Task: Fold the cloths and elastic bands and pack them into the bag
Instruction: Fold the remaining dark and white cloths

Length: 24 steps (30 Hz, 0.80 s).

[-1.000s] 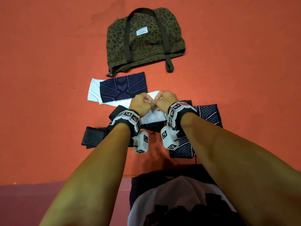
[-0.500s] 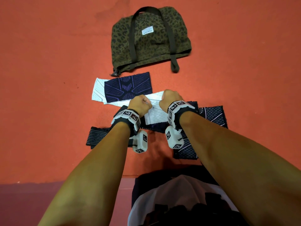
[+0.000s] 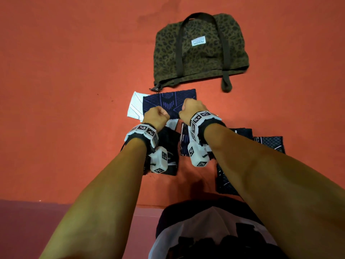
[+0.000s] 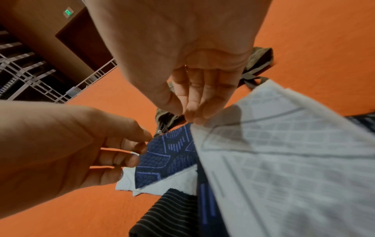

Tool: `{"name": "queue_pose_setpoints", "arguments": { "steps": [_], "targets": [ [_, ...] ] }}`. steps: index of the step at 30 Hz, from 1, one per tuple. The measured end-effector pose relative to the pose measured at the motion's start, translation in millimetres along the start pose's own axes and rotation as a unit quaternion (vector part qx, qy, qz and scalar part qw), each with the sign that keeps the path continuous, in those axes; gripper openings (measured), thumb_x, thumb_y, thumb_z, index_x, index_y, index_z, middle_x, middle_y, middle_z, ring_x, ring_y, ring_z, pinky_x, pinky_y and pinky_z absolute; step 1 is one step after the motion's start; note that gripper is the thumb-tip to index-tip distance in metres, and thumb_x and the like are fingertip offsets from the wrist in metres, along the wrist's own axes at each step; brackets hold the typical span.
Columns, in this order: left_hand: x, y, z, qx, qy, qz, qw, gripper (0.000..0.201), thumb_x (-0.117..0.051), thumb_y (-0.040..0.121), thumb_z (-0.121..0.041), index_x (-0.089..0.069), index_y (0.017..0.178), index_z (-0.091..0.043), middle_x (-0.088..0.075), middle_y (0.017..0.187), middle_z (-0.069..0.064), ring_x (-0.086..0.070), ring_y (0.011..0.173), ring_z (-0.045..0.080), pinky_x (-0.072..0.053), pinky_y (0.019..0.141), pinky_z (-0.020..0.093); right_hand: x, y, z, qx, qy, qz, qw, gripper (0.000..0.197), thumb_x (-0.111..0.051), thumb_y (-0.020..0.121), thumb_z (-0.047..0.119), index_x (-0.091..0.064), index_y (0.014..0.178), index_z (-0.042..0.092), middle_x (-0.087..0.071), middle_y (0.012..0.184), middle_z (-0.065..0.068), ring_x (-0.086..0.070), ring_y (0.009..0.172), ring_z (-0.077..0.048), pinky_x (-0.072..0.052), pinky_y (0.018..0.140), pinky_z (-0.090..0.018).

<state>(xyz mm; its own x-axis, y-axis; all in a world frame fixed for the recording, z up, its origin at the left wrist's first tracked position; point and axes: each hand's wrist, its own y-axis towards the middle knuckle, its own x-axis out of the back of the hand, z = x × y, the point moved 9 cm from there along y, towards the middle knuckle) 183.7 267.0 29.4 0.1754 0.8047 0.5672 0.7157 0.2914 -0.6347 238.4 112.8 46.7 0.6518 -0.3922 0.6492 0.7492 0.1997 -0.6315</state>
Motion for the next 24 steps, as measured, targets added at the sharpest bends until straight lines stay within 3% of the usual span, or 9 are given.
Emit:
{"name": "queue_pose_setpoints", "arguments": {
  "steps": [5,8,10,11,13,15,19,22,24],
  "targets": [
    [18.1,25.1,15.6,0.027,-0.009,-0.012,1.000,0.014,-0.058,0.084,-0.015,-0.056,0.074,-0.023,-0.070,0.087,0.005,-0.068,0.091,0.027,-0.055,0.086,0.034,-7.5,23.2,13.5,-0.021,-0.027,0.027,0.999,0.010,-0.058,0.084,0.015,-0.053,0.092,0.013,-0.052,0.085,-0.007,-0.050,0.067,-0.026,-0.037,0.057,-0.027],
    [19.7,43.2,28.9,0.043,-0.018,-0.006,0.999,0.015,-0.060,0.084,-0.013,-0.056,0.075,-0.024,-0.069,0.087,0.005,-0.069,0.092,0.028,-0.055,0.088,0.036,-17.5,38.2,18.2,-0.031,-0.039,0.052,0.997,0.009,-0.058,0.084,0.014,-0.051,0.090,0.012,-0.057,0.089,-0.009,-0.047,0.061,-0.022,-0.032,0.050,-0.025],
    [21.8,55.0,40.1,0.057,-0.025,-0.009,0.998,0.012,-0.062,0.084,-0.013,-0.058,0.077,-0.022,-0.071,0.090,0.009,-0.069,0.091,0.030,-0.055,0.090,0.041,-25.4,47.9,22.7,-0.039,-0.044,0.060,0.996,0.017,-0.058,0.084,0.013,-0.052,0.100,0.010,-0.059,0.103,-0.013,-0.053,0.072,-0.027,-0.039,0.057,-0.027],
    [22.7,59.2,44.9,0.064,-0.023,-0.009,0.998,0.008,-0.063,0.084,-0.013,-0.060,0.081,-0.019,-0.072,0.093,0.010,-0.068,0.092,0.030,-0.055,0.091,0.042,-29.8,53.2,23.3,-0.047,-0.041,0.062,0.996,0.027,-0.058,0.084,0.012,-0.051,0.110,0.008,-0.057,0.114,-0.017,-0.057,0.084,-0.032,-0.045,0.064,-0.032],
    [21.9,68.2,53.6,0.077,-0.015,-0.012,0.997,0.004,-0.062,0.086,-0.013,-0.061,0.088,-0.016,-0.072,0.096,0.011,-0.067,0.095,0.030,-0.053,0.092,0.041,-37.9,62.4,16.8,-0.085,-0.035,0.076,0.993,0.056,-0.059,0.086,0.014,-0.037,0.136,0.005,-0.040,0.138,-0.022,-0.054,0.111,-0.041,-0.051,0.084,-0.043],
    [17.6,76.8,60.1,0.084,-0.006,-0.015,0.996,0.004,-0.061,0.088,-0.014,-0.061,0.092,-0.015,-0.071,0.098,0.009,-0.065,0.097,0.029,-0.052,0.092,0.037,-45.2,68.3,7.4,-0.125,-0.037,0.104,0.986,0.072,-0.061,0.088,0.016,-0.022,0.148,0.006,-0.021,0.151,-0.024,-0.048,0.122,-0.044,-0.049,0.096,-0.050],
    [10.8,89.3,66.5,0.096,-0.006,-0.015,0.995,0.007,-0.062,0.087,-0.015,-0.063,0.094,-0.014,-0.069,0.100,0.009,-0.064,0.095,0.027,-0.049,0.082,0.031,-50.8,79.0,3.0,-0.156,-0.041,0.127,0.979,0.077,-0.062,0.088,0.019,-0.019,0.150,0.006,-0.012,0.154,-0.024,-0.046,0.123,-0.047,-0.047,0.099,-0.050],
    [12.3,100.4,75.7,0.107,-0.003,-0.021,0.994,0.012,-0.062,0.082,-0.018,-0.065,0.093,-0.015,-0.065,0.109,0.012,-0.064,0.093,0.027,-0.052,0.080,0.030,-49.5,84.7,0.3,-0.179,-0.033,0.126,0.975,0.077,-0.062,0.086,0.018,-0.018,0.150,0.008,-0.011,0.151,-0.024,-0.049,0.118,-0.046,-0.049,0.094,-0.045],
    [17.2,105.6,79.8,0.119,-0.009,-0.034,0.992,0.013,-0.063,0.083,-0.019,-0.064,0.095,-0.017,-0.060,0.118,0.013,-0.063,0.083,0.022,-0.050,0.076,0.025,-48.6,87.1,-4.7,-0.199,-0.032,0.128,0.971,0.079,-0.061,0.088,0.020,-0.015,0.151,0.009,-0.008,0.151,-0.025,-0.049,0.118,-0.046,-0.047,0.089,-0.040]
  ]
}}
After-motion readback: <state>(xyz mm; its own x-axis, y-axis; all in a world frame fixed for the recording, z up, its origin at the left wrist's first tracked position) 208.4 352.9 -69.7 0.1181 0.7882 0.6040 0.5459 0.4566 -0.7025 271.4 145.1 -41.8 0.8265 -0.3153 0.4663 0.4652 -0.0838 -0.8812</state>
